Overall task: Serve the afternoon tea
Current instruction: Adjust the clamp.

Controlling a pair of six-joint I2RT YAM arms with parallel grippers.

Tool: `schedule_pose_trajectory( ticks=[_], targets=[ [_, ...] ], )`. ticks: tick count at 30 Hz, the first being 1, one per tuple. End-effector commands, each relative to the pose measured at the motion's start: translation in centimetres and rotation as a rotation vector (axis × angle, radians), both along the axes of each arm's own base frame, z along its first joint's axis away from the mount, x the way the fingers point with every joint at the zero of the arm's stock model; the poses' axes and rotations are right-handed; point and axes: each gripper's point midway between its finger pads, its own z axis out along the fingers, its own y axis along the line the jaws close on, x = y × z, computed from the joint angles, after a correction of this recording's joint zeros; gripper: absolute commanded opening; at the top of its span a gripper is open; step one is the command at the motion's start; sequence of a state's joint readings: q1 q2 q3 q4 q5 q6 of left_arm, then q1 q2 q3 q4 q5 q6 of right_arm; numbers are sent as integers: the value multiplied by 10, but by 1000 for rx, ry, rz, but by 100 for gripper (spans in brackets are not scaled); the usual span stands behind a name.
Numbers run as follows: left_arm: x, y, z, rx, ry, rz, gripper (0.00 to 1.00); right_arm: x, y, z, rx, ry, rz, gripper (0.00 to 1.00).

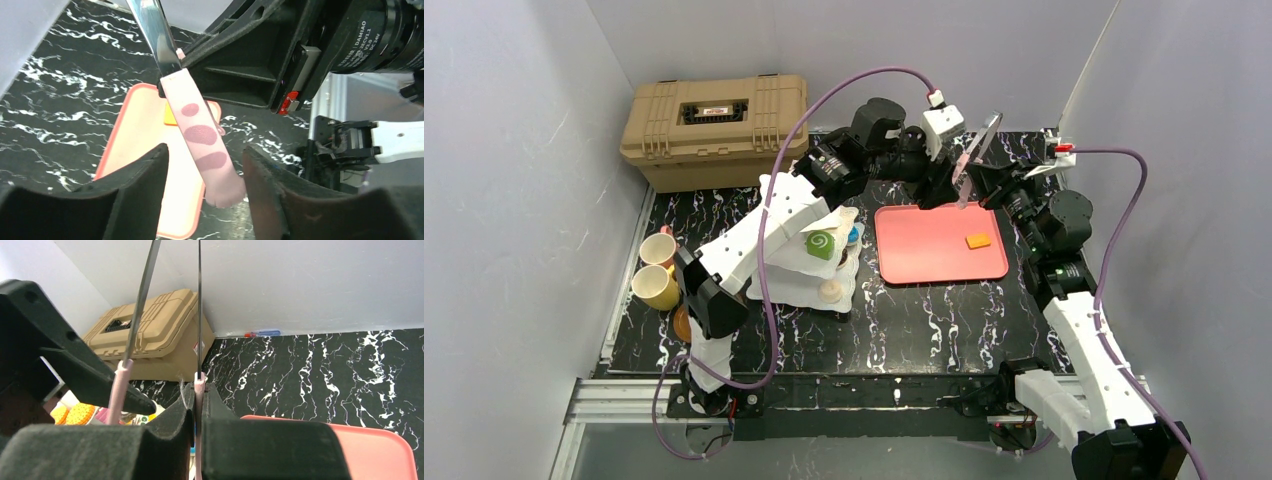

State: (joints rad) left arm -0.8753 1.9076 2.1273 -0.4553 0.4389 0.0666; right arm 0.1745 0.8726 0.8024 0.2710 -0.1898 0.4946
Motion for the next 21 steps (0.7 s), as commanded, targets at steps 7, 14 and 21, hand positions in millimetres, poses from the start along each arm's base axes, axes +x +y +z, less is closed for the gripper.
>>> schedule_pose_trajectory(
  ticks=[7, 14, 21],
  targets=[
    [-19, 5, 5, -18, 48, -41, 66, -11, 2, 47, 46, -149, 15, 10],
    [-4, 3, 9, -20, -4, 2, 38, -13, 6, 38, 27, -142, 36, 19],
    [8, 13, 2, 16, -115, 31, 5, -11, 10, 24, 16, -29, 57, 61]
  ],
)
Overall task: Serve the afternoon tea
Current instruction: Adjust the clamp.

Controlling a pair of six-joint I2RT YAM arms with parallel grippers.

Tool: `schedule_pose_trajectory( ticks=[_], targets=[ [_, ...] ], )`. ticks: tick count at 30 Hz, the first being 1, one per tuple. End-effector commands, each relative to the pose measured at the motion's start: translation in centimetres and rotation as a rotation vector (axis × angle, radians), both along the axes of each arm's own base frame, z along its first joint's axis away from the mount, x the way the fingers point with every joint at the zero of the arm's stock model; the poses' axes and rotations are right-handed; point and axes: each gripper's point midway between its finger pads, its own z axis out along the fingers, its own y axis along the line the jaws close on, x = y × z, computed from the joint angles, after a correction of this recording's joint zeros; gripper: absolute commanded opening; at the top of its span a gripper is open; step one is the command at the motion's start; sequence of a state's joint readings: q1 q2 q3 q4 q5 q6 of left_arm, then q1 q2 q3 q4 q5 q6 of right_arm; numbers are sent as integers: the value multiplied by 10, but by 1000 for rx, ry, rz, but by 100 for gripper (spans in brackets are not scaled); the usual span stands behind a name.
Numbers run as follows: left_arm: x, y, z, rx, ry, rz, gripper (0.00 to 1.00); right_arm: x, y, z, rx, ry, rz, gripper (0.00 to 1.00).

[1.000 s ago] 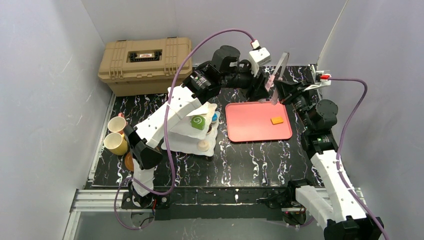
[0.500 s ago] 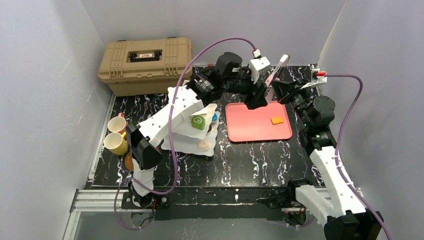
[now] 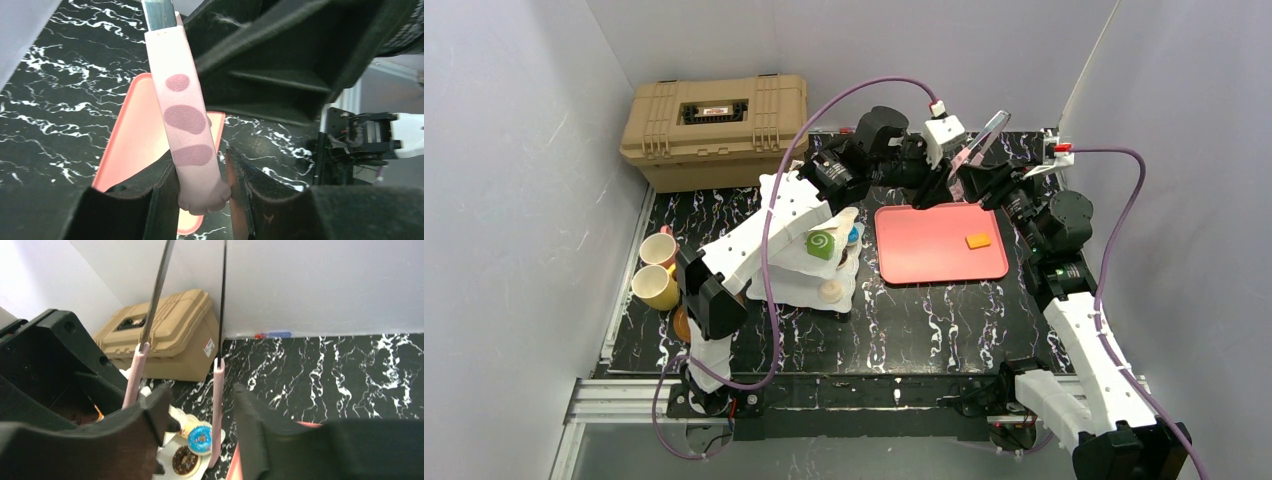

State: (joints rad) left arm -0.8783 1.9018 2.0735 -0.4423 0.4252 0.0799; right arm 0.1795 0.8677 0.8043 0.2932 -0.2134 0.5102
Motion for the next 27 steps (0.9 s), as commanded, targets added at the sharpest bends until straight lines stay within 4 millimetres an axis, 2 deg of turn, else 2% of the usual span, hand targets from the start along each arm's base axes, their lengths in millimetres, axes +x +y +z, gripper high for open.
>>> schedule_pose_trajectory(
  ticks=[1, 6, 7, 11, 14, 19, 27],
  targets=[
    [9, 16, 18, -12, -142, 28, 4, -7, 6, 14, -2, 14, 38, 68],
    [15, 30, 23, -14, -260, 29, 0, -20, 23, -7, -22, 160, 160, 96],
    [16, 33, 24, -21, -285, 23, 0, -24, 27, -7, -18, 172, 189, 98],
    [15, 41, 23, -12, -397, -21, 0, -43, 41, -4, 5, 188, 304, 98],
    [5, 46, 23, -19, -477, -86, 0, -51, 46, 8, 30, 167, 349, 98],
    [0, 49, 25, -25, -569, -134, 0, -46, 46, 24, 93, 149, 338, 98],
    [9, 40, 21, 2, -520, -118, 0, -35, 48, 36, 228, 120, 345, 98]
  ],
)
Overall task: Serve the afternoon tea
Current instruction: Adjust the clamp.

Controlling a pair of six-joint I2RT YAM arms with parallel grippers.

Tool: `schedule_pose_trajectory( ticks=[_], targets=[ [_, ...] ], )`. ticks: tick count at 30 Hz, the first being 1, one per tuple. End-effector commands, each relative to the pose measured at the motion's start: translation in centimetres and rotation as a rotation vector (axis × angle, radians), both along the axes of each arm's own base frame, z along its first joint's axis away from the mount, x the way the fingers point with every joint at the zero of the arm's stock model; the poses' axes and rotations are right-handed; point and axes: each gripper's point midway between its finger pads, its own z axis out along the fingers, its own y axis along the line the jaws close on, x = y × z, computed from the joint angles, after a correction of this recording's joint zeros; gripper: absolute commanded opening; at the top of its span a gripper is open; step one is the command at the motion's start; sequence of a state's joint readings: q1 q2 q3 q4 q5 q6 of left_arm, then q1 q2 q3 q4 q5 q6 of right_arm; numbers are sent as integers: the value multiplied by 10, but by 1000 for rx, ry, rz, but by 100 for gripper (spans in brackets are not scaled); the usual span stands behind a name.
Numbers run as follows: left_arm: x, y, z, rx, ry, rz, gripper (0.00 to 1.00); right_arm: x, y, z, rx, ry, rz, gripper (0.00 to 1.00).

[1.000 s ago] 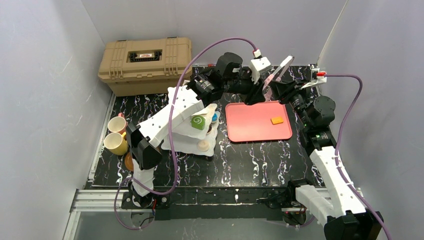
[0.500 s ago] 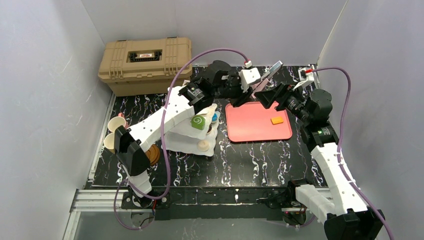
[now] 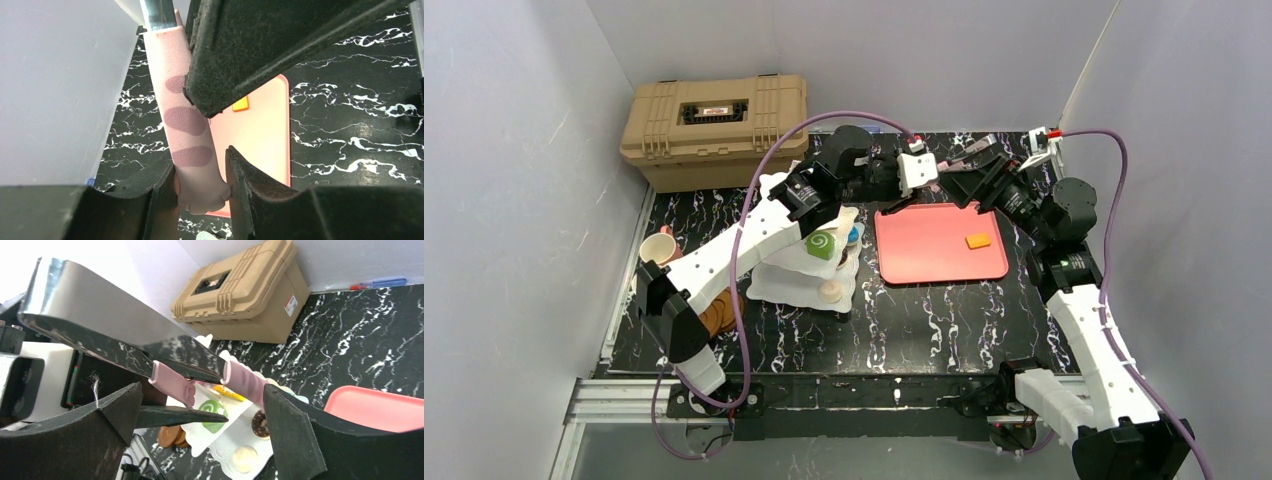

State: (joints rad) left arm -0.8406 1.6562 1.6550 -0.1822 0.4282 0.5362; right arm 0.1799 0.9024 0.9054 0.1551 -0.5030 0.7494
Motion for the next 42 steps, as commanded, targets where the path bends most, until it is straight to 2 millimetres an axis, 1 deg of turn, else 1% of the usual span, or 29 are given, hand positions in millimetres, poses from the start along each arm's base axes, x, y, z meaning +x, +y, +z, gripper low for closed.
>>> schedule_pose_trajectory(
  ticks=[1, 4, 8, 9, 12, 17, 21, 25, 28, 33, 34, 35, 36, 37, 39, 40, 41, 42],
  targets=[
    [0, -6, 26, -39, -43, -21, 0, 1, 4, 31, 106, -73, 23, 98],
    [-2, -8, 23, -31, -59, -32, 0, 3, 4, 36, 104, -77, 14, 98],
    [-3, -9, 23, -26, -94, -33, 0, 13, 3, 31, 63, -23, -2, 98],
    [-3, -9, 25, -37, -102, -27, 0, 17, 3, 28, 56, 6, -5, 97],
    [-3, -10, 28, -45, -117, -31, 0, 21, 5, 19, 2, 81, 3, 90],
    [-4, -11, 24, -29, -116, -31, 0, 19, -2, 27, -44, 61, -39, 80],
    [-7, -12, 21, -20, -112, -36, 0, 20, -1, 31, -50, 46, -35, 69],
    [-7, -11, 19, -10, -107, -30, 0, 22, -3, 39, -68, 20, -41, 65],
    [-6, -11, 18, -4, -108, -28, 0, 22, -2, 44, -95, 9, -40, 61],
    [-5, -12, 15, 0, -106, -24, 0, 24, -5, 34, -154, 37, -51, 50],
    [-4, -12, 16, -1, -108, -20, 5, 25, -6, 32, -166, 40, -57, 48],
    [-4, -12, 17, -2, -109, -16, 20, 26, -9, 28, -181, 46, -69, 46],
    [-3, -12, 18, -4, -109, -13, 38, 27, -11, 25, -198, 49, -82, 45],
    [-2, -12, 19, -5, -110, -7, 53, 29, -14, 21, -214, 53, -97, 44],
    [-1, -10, 22, -10, -108, 13, 72, 34, -20, 12, -255, 64, -134, 42],
    [0, -8, 24, -12, -107, 22, 85, 37, -25, 5, -280, 72, -158, 42],
    [0, -6, 26, -14, -108, 32, 96, 40, -30, -2, -307, 78, -183, 41],
    [0, -4, 28, -16, -107, 44, 98, 43, -35, -10, -330, 89, -213, 41]
  ],
)
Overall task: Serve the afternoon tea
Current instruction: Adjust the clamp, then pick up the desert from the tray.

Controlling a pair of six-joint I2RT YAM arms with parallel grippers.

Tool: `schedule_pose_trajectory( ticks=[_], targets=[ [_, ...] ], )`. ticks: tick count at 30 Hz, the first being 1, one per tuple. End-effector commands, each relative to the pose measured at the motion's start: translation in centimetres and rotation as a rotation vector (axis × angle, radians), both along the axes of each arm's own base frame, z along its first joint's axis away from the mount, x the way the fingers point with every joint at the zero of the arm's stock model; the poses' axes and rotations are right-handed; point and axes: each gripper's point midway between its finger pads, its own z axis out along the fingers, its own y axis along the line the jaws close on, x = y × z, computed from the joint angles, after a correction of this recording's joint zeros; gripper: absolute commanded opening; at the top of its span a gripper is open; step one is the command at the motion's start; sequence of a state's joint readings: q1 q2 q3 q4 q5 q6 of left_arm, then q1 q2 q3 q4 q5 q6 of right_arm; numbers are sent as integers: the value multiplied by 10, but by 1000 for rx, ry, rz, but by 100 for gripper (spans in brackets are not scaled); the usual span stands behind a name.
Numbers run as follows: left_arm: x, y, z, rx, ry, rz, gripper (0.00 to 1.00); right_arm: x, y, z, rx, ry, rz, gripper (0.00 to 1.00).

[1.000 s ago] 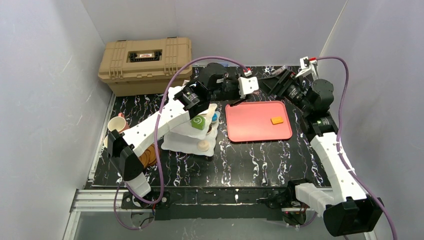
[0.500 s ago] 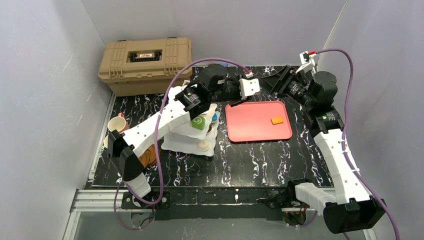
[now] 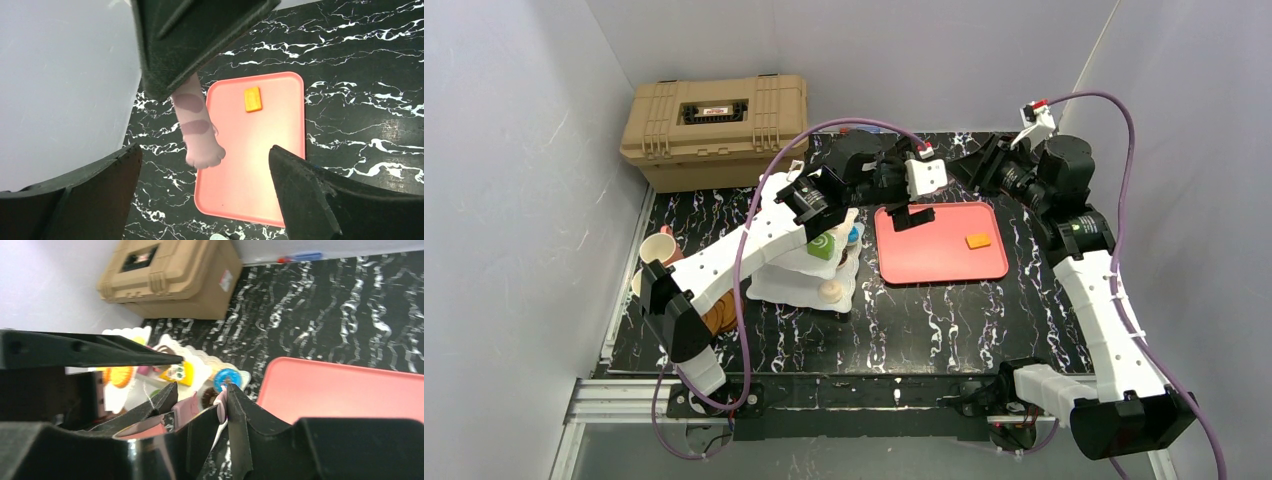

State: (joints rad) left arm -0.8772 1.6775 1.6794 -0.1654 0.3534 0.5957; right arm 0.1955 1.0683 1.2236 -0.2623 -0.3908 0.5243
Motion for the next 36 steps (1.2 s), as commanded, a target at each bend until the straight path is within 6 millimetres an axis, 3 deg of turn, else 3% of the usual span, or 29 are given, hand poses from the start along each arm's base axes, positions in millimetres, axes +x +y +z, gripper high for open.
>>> schedule_pose_trajectory(
  ticks=[1, 8, 15, 20, 29, 36],
  targets=[
    [-5, 10, 25, -32, -16, 32, 98, 16, -29, -16, -141, -30, -140, 40],
    [-4, 48, 34, 16, 69, 175, 98, 34, -67, -74, -293, -9, -328, 39],
    [9, 105, 82, -125, 256, 357, 98, 41, -101, -116, -391, -115, -497, 40],
    [7, 136, 103, -199, 246, 424, 98, 43, -122, -144, -429, -108, -607, 40],
    [-3, 162, 104, -248, 310, 510, 98, 53, -139, -186, -518, -63, -677, 42],
    [-1, 165, 98, -230, 339, 537, 100, 55, -134, -198, -521, -28, -647, 60]
  ],
)
